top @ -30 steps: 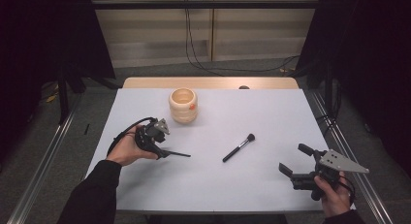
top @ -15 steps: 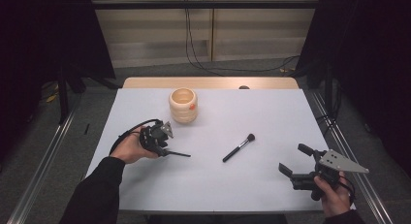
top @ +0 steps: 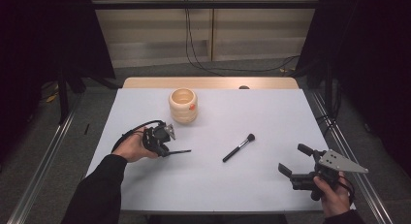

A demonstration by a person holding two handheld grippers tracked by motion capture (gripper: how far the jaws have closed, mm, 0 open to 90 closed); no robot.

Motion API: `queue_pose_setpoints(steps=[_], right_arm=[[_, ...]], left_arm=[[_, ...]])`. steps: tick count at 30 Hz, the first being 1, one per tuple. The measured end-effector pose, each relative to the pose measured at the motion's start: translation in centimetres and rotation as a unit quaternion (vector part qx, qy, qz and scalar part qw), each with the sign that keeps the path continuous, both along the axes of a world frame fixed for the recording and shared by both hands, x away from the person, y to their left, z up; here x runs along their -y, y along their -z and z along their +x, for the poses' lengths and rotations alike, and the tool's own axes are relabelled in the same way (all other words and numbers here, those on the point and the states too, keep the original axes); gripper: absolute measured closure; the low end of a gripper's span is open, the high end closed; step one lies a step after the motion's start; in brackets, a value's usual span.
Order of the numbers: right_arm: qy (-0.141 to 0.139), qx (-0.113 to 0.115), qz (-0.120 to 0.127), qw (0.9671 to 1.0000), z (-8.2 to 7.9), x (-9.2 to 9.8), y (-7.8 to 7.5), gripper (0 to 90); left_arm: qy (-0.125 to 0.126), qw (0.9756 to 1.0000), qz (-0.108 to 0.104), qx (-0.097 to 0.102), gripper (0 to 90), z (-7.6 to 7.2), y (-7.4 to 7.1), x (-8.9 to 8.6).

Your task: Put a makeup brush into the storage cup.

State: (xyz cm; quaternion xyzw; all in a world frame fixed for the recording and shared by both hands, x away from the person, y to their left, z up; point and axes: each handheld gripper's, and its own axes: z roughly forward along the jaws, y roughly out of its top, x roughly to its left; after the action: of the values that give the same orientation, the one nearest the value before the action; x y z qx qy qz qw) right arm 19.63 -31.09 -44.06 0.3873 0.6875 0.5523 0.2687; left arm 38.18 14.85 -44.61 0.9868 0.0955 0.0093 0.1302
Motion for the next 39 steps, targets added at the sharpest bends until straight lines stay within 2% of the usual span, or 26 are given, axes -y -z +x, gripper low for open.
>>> queue_pose_setpoints(steps=[3,4,5,7,10,13,14,15,16,18,19,21,24,25,26,27,28,31,34,38,39], right_arm=[[-0.002,0.001,-0.002,1.0000,0.0,0.0,0.0,0.5],[-0.001,0.000,-0.001,1.0000,0.0,0.0,0.0,0.5],[-0.001,0.000,-0.002,1.0000,0.0,0.0,0.0,0.5],[0.000,-0.001,-0.001,1.0000,0.0,0.0,0.0,0.5],[-0.001,0.000,-0.002,1.0000,0.0,0.0,0.0,0.5],[-0.002,0.001,-0.003,1.0000,0.0,0.0,0.0,0.5],[-0.002,0.000,-0.003,1.0000,0.0,0.0,0.0,0.5],[0.000,0.000,-0.002,1.0000,0.0,0.0,0.0,0.5],[-0.001,0.000,-0.003,1.0000,0.0,0.0,0.0,0.5],[0.000,0.001,-0.004,1.0000,0.1,0.0,0.0,0.5],[0.000,0.000,-0.004,1.0000,0.1,0.0,0.0,0.5],[-0.002,0.000,-0.003,1.0000,0.1,0.0,0.0,0.4],[0.000,0.000,-0.002,1.0000,0.1,0.0,0.0,0.5],[0.001,-0.001,-0.003,1.0000,0.1,0.0,0.0,0.5],[0.001,-0.002,-0.002,1.0000,0.1,0.0,0.0,0.5],[0.002,-0.002,-0.002,1.0000,0.1,0.0,0.0,0.3],[0.002,-0.002,-0.002,1.0000,0.1,0.0,0.0,0.1],[0.003,-0.003,0.000,1.0000,0.1,0.1,0.0,0.1],[0.003,-0.003,0.000,1.0000,0.1,0.1,0.0,0.2],[0.004,-0.003,0.000,1.0000,0.1,0.0,0.0,0.2],[0.004,-0.002,0.000,1.0000,0.1,0.0,0.0,0.2]], left_arm=[[0.003,0.9999,-0.010,-0.013,78.3,0.4,0.1,-0.3],[-0.003,0.9996,-0.015,-0.023,78.4,0.4,0.2,-0.4],[-0.004,0.9998,-0.012,-0.017,78.4,0.5,0.1,-0.4],[-0.006,0.9996,-0.009,-0.026,78.8,0.7,0.2,-0.3],[-0.008,0.9996,0.002,-0.027,80.0,0.8,0.1,0.0],[-0.013,0.9995,0.002,-0.028,81.2,0.8,0.1,0.0],[-0.018,0.9994,-0.004,-0.029,81.7,0.7,0.2,0.0],[-0.024,0.9995,-0.006,-0.021,82.2,0.6,0.2,0.0],[-0.022,0.9992,0.000,-0.034,83.0,0.7,0.1,0.0],[-0.025,0.9991,-0.004,-0.035,83.5,0.8,0.1,0.0],[-0.028,0.9987,-0.006,-0.042,83.5,0.8,0.1,-0.1],[-0.028,0.9989,0.000,-0.038,83.5,0.8,0.0,-0.1],[-0.027,0.9988,-0.005,-0.039,83.6,1.0,-0.1,-0.2],[-0.038,0.9985,-0.007,-0.039,83.6,0.9,-0.1,-0.2],[-0.042,0.9978,-0.015,-0.048,83.7,0.9,0.0,-0.3],[-0.047,0.9978,-0.013,-0.044,83.6,0.9,-0.1,-0.3],[-0.048,0.9975,-0.019,-0.048,83.6,0.9,0.0,-0.3],[-0.047,0.9976,-0.019,-0.047,83.6,1.0,-0.1,-0.5],[-0.057,0.9962,-0.034,-0.057,83.6,0.9,0.0,-0.8],[-0.066,0.9948,-0.042,-0.065,83.7,0.7,0.0,-1.2],[-0.070,0.9946,-0.045,-0.062,83.7,0.7,0.0,-1.3]])
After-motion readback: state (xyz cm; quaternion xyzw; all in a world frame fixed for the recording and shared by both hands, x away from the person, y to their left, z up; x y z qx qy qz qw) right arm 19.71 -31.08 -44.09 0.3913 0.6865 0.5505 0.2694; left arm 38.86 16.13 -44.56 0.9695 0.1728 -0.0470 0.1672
